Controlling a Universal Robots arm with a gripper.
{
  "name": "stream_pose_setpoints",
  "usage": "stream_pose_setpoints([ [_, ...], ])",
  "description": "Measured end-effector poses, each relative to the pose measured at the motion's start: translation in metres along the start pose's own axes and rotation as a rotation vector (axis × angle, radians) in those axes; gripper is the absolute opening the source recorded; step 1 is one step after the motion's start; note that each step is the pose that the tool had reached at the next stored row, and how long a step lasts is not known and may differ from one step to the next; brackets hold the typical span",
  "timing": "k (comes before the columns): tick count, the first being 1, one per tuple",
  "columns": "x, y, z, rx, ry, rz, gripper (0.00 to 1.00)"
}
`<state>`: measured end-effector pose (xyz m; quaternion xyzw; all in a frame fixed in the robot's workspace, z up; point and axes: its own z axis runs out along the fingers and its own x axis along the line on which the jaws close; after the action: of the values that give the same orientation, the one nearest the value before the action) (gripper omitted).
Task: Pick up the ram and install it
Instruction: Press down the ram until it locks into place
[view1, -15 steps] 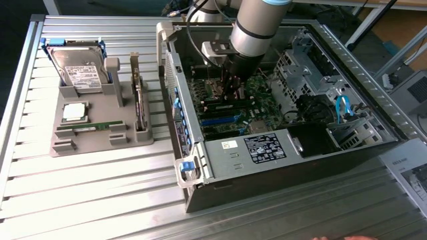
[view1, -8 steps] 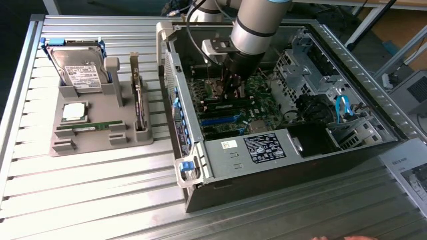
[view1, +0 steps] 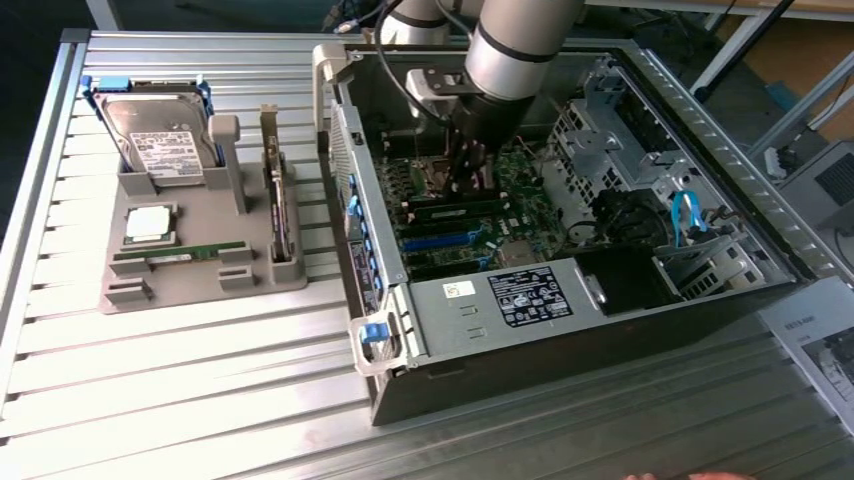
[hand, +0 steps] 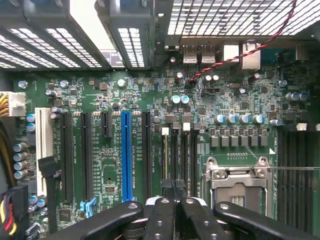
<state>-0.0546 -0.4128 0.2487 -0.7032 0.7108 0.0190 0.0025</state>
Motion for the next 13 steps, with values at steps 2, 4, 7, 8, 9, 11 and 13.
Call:
stream_pose_setpoints([
  [2,0.0,-0.0001,-0.004,0.0001,0.0,0.0,0.1],
  [4,0.0,-0.0002,-0.0083,0.0001,-0.0001,0.0,0.1],
  [7,0.0,-0.0004,-0.0144,0.0001,-0.0001,0.0,0.1],
  [8,-0.001,-0.0004,-0.0164,0.0001,-0.0001,0.0,0.1],
  [9,-0.001,-0.0005,-0.0185,0.0001,-0.0001,0.0,0.1],
  [11,-0.001,-0.0006,-0.0226,0.0001,-0.0001,0.0,0.1],
  [13,-0.001,-0.0007,-0.0272,0.0,-0.0001,0.0,0.1],
])
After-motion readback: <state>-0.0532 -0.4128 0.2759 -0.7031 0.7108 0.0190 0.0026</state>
